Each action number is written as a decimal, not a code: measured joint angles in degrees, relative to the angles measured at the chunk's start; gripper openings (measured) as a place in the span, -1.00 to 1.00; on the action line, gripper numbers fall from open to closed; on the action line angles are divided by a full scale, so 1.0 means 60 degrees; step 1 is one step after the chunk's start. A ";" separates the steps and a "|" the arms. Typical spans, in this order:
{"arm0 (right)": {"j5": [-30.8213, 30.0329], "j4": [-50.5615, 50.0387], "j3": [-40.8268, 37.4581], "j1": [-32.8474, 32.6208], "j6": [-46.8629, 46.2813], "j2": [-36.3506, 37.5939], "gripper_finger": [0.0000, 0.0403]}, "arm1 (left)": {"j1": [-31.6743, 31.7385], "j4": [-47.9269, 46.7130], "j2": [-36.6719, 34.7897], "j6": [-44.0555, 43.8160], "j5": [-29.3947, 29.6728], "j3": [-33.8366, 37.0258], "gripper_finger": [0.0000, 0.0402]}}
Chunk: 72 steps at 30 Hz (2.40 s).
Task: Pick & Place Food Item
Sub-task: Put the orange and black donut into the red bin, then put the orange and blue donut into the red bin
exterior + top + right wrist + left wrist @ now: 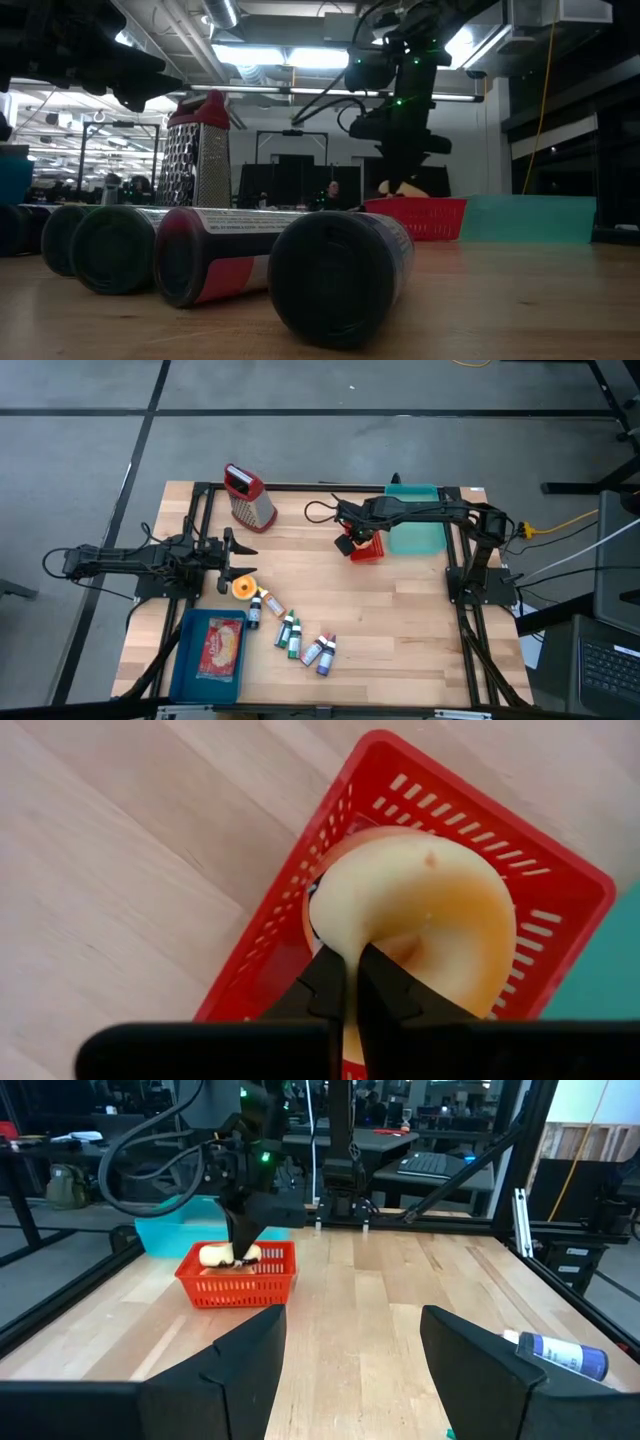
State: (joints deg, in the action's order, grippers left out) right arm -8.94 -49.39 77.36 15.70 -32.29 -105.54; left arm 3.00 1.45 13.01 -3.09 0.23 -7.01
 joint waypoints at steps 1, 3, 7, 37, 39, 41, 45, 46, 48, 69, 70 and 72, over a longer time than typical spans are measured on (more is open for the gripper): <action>-0.0008 -0.0010 0.0000 0.0000 -0.0012 0.0000 -0.95 | -0.0001 0.0001 -0.0001 -0.0002 0.0000 0.0000 0.14; -0.0008 -0.0038 0.0000 0.0004 -0.0015 0.0000 -0.95 | -0.0001 0.0001 0.0000 0.0000 0.0000 0.0000 0.14; -0.0006 -0.0030 -0.0042 0.0004 -0.0015 -0.0051 -0.95 | -0.0002 0.0001 0.0001 -0.0015 0.0000 0.0000 0.14; 0.0098 0.1072 -0.0566 0.0030 0.0382 0.0410 0.29 | 0.0001 0.0001 -0.0001 -0.0033 -0.0003 0.0000 0.14; -0.0208 0.0967 -0.0325 -0.0018 0.0386 0.0661 0.30 | -0.0002 -0.0002 0.0001 -0.0016 -0.0004 0.0000 0.14; -0.0416 0.0940 -0.0104 -0.0083 0.0386 0.0941 0.30 | 0.0000 -0.0004 0.0001 0.0017 -0.0004 0.0000 0.14; -0.0678 0.0937 0.0335 -0.0276 0.0469 0.1336 0.30 | -0.0002 -0.0397 -0.0002 -0.0051 -0.0007 0.0000 0.14; -0.0794 0.0940 0.0447 -0.0346 0.0489 0.1406 0.30 | -0.0001 -0.0680 -0.0002 -0.0128 -0.0007 0.0000 0.14; -0.1085 0.0951 0.0661 -0.0514 0.0517 0.1546 0.30 | 0.0001 -0.1395 0.0001 -0.0244 -0.0007 0.0000 0.14; -0.2355 0.1745 0.1180 -0.1800 0.1490 0.1610 0.28 | 0.0118 -0.3428 0.1025 -0.2590 0.2354 -0.0200 0.14; -0.2365 0.1741 0.1180 -0.1800 0.1601 0.1610 0.27 | 0.0052 -0.3558 0.1065 -0.2850 0.2401 -0.0200 0.14; -0.2365 0.1742 0.1180 -0.1800 0.1835 0.1610 0.24 | -0.0105 -0.3868 0.1159 -0.3360 0.2416 -0.0200 0.14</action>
State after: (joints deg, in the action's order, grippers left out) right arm -23.14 -38.94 84.44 4.91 -21.28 -95.88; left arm 2.36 -21.76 19.96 -23.25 14.72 -8.21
